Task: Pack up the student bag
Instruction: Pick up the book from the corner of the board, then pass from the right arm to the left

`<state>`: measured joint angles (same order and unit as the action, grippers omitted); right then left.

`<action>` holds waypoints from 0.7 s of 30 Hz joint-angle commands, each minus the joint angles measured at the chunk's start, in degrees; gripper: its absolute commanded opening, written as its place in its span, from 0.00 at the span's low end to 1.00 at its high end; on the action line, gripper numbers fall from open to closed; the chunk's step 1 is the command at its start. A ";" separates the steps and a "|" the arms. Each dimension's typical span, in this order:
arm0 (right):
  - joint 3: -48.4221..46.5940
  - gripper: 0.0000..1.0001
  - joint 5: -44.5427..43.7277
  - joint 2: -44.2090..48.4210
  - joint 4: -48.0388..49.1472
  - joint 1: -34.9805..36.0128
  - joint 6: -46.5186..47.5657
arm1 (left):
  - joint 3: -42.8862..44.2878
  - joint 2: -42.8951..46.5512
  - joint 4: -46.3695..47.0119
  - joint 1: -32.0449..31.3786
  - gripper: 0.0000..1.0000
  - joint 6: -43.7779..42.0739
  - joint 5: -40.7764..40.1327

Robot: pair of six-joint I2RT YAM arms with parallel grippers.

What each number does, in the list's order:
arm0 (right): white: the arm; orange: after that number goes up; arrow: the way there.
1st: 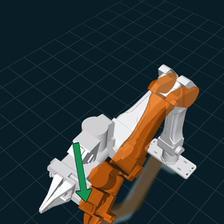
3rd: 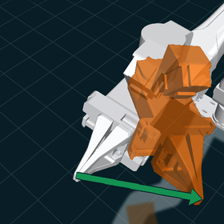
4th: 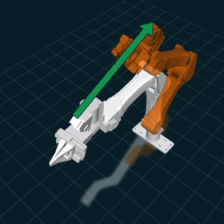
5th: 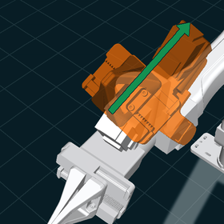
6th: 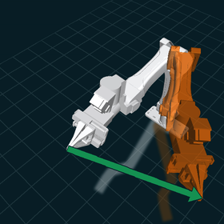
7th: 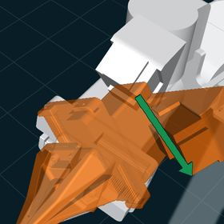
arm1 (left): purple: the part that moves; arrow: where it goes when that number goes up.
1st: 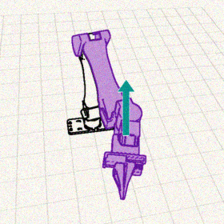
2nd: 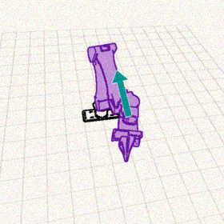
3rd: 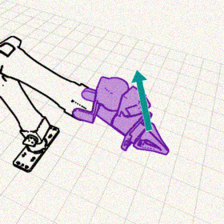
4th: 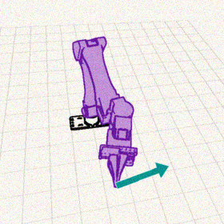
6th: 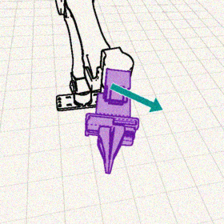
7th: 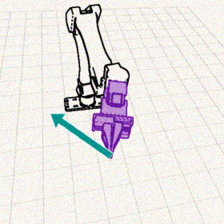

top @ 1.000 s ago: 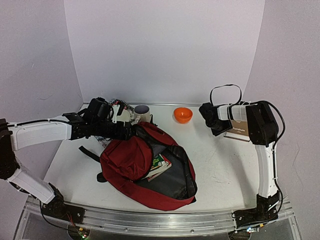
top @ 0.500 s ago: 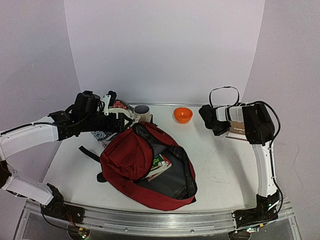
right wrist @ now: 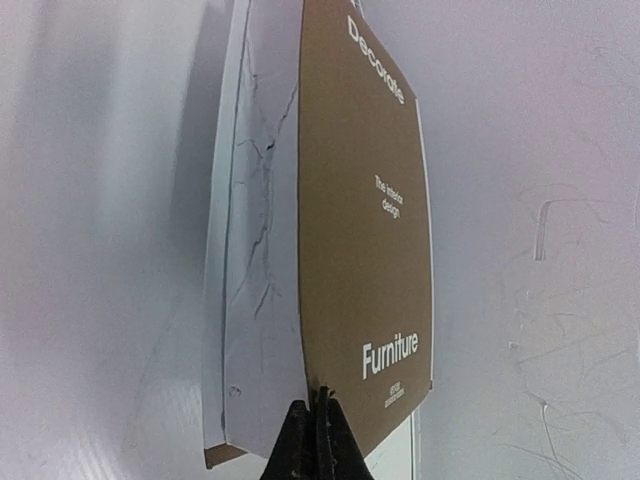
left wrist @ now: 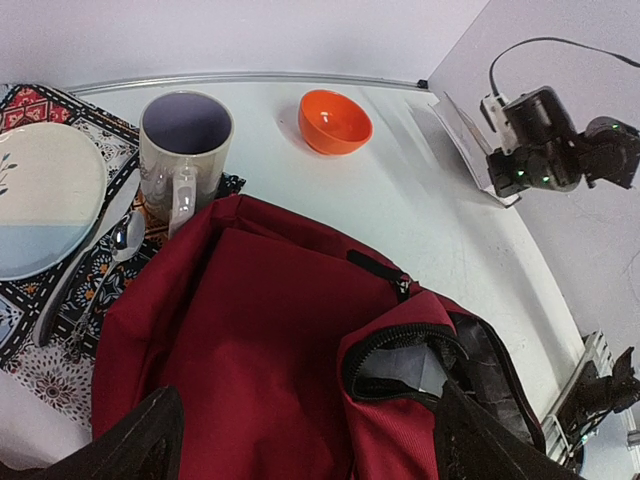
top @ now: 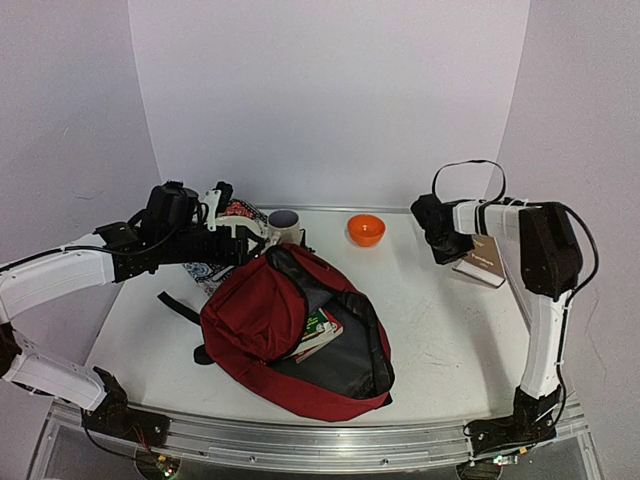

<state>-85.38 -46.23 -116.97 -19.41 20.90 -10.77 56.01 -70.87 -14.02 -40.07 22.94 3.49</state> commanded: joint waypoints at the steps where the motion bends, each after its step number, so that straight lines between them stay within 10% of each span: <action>1: 1.82 0.00 9.98 10.55 -2.80 1.28 -2.92 | 2.59 0.70 0.79 0.17 0.88 1.11 1.94; 21: 20.62 0.00 53.41 40.54 20.28 2.19 -14.88 | 3.65 -0.82 9.74 0.17 0.88 8.35 12.35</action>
<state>-68.05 -4.90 -81.73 -9.98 22.83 -20.70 58.37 -71.46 -10.12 -40.07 28.96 13.44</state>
